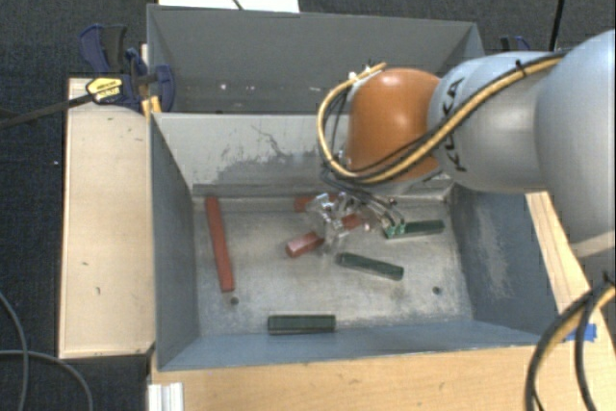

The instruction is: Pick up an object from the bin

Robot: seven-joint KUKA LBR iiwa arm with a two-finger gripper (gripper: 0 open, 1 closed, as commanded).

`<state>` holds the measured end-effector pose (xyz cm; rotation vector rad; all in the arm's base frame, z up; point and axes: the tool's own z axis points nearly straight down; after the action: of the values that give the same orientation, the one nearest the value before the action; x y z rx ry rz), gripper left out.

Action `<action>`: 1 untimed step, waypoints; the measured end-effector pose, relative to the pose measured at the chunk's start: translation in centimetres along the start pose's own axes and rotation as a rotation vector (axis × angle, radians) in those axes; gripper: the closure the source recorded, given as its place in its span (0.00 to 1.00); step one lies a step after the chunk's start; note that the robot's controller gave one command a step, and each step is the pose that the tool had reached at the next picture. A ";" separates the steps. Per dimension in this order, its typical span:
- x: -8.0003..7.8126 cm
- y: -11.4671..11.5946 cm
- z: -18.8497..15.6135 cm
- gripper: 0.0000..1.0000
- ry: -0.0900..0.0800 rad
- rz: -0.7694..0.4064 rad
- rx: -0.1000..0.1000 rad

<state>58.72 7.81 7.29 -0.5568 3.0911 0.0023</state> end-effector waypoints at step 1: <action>0.1 3.7 -11.9 1.00 -0.002 -0.034 0.001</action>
Offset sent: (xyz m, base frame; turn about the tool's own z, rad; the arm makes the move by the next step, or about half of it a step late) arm 0.0000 0.0000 0.0000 0.0000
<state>57.32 11.22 19.22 -0.6083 3.0795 0.0015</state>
